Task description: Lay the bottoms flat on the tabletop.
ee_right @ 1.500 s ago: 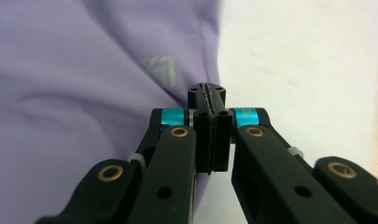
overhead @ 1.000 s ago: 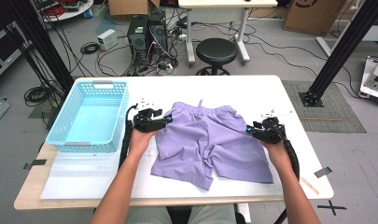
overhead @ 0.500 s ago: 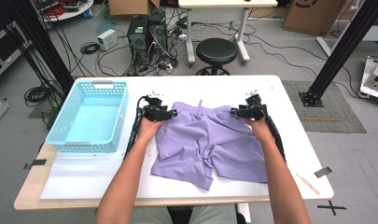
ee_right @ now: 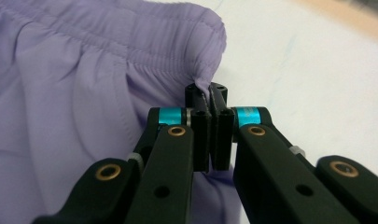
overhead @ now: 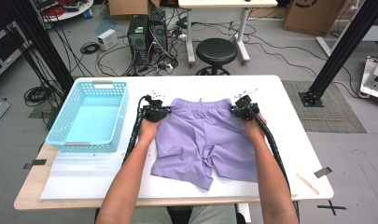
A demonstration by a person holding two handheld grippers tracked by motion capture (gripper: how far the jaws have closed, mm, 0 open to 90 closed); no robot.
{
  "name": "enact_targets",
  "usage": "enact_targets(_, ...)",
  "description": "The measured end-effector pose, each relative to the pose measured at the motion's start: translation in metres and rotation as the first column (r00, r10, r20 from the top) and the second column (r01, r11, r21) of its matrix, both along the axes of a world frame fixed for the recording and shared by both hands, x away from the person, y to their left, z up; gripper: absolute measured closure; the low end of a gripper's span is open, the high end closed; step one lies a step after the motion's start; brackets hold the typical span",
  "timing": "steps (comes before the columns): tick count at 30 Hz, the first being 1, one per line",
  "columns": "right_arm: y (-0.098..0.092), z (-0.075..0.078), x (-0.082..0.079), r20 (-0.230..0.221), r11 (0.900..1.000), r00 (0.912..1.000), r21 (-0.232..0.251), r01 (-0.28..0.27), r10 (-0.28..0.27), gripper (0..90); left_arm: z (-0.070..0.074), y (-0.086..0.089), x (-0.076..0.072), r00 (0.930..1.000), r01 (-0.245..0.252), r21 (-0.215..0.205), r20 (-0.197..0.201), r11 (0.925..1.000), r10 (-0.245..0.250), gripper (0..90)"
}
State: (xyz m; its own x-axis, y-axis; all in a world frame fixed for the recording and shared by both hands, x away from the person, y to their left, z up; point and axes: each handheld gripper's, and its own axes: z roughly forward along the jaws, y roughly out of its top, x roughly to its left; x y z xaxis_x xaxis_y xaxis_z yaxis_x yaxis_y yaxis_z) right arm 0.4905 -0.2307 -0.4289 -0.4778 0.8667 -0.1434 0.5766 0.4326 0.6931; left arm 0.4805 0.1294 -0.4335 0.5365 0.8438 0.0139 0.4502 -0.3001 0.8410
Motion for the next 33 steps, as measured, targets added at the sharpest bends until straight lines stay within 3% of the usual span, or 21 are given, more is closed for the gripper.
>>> enact_targets(2, -0.003, 0.003, 0.002, 0.052, 1.000, 0.9985, 0.005, 0.018, -0.018, 89.8, 0.003, 0.002, 0.000, 0.9984, -0.025, 0.005, 0.050, 0.9997, 0.025, 88.7)
enact_targets(4, -0.007, 0.005, 0.004, 0.077, 0.999, 0.9960, 0.022, 0.044, -0.045, 89.8, 0.003, 0.003, 0.003, 0.9968, -0.040, -0.010, 0.069, 0.9992, 0.040, 88.7)
enact_targets(5, -0.008, 0.005, 0.005, 0.070, 0.998, 0.9961, 0.040, 0.051, -0.054, 89.8, 0.002, 0.001, 0.004, 0.9970, -0.039, 0.001, 0.068, 0.9992, 0.039, 88.7)
enact_targets(7, -0.005, 0.003, 0.008, 0.067, 0.998, 0.9961, 0.019, 0.057, -0.058, 89.9, -0.001, -0.002, 0.005, 0.9971, -0.035, 0.036, 0.068, 0.9987, 0.032, 88.7)
enact_targets(8, -0.004, 0.001, 0.009, 0.071, 0.998, 0.9955, -0.002, 0.063, -0.063, 90.0, -0.002, -0.002, 0.006, 0.9975, -0.035, 0.032, 0.063, 0.9989, 0.033, 88.7)
enact_targets(10, -0.004, 0.001, 0.011, 0.093, 0.996, 0.9915, 0.006, 0.090, -0.091, 90.0, -0.002, -0.005, 0.009, 0.9979, -0.028, 0.002, 0.059, 0.9996, 0.027, 88.6)
enact_targets(12, -0.003, 0.000, 0.014, 0.092, 0.990, 0.9861, 0.001, 0.139, -0.138, 89.8, -0.004, -0.014, 0.008, 0.9986, -0.039, 0.000, 0.034, 0.9992, 0.039, 84.4)
enact_targets(13, -0.003, -0.001, 0.015, 0.096, 0.985, 0.9805, -0.019, 0.174, -0.171, 89.5, -0.005, -0.016, 0.007, 0.9994, -0.033, -0.008, 0.010, 0.9994, 0.033, 72.7)
enact_targets(15, -0.007, -0.004, 0.017, 0.053, 0.984, 0.9832, -0.014, 0.176, -0.175, 82.7, -0.006, -0.015, 0.006, 0.9994, -0.019, -0.037, -0.030, 0.9991, 0.017, 59.5)
enact_targets(16, -0.009, -0.004, 0.016, 0.053, 0.985, 0.9839, -0.013, 0.172, -0.171, 76.6, -0.007, -0.013, 0.004, 0.9996, -0.017, -0.036, -0.023, 0.9992, 0.016, 58.5)
enact_targets(18, -0.015, -0.001, 0.013, 0.051, 0.985, 0.9842, 0.046, 0.167, -0.169, 69.1, -0.008, -0.008, 0.001, 0.9992, -0.025, -0.050, -0.031, 0.9985, 0.023, 56.8)
enact_targets(19, -0.017, 0.002, 0.010, 0.071, 0.985, 0.9839, 0.071, 0.159, -0.164, 66.3, -0.008, -0.005, 0.001, 0.9987, -0.026, -0.048, -0.044, 0.9985, 0.024, 55.2)
enact_targets(22, -0.023, 0.014, 0.002, 0.114, 0.979, 0.9793, 0.135, 0.152, -0.167, 62.9, -0.012, 0.002, -0.002, 0.9964, -0.046, -0.071, -0.074, 0.9964, 0.041, 54.5)
enact_targets(24, -0.028, 0.020, -0.003, 0.120, 0.980, 0.9801, 0.141, 0.141, -0.158, 62.6, -0.015, 0.004, -0.003, 0.9938, -0.041, -0.065, -0.106, 0.9970, 0.034, 54.4)
enact_targets(28, -0.038, 0.014, -0.008, 0.035, 0.988, 0.9899, 0.078, 0.135, -0.138, 62.6, -0.017, 0.002, -0.004, 0.9894, -0.015, -0.048, -0.145, 0.9987, 0.008, 59.1)
enact_targets(30, -0.043, 0.005, -0.009, -0.022, 0.985, 0.9885, 0.080, 0.151, -0.150, 62.6, -0.016, 0.000, -0.006, 0.9898, -0.013, -0.005, -0.142, 0.9999, 0.012, 73.6)
enact_targets(31, -0.045, 0.000, -0.008, -0.048, 0.984, 0.9872, 0.082, 0.155, -0.152, 62.7, -0.014, 0.000, -0.007, 0.9886, -0.017, 0.007, -0.150, 0.9998, 0.018, 87.2)
enact_targets(33, -0.045, -0.008, -0.006, -0.098, 0.985, 0.9845, 0.077, 0.153, -0.145, 71.8, -0.012, 0.003, -0.008, 0.9864, -0.059, 0.040, -0.151, 0.9975, 0.064, 88.0)
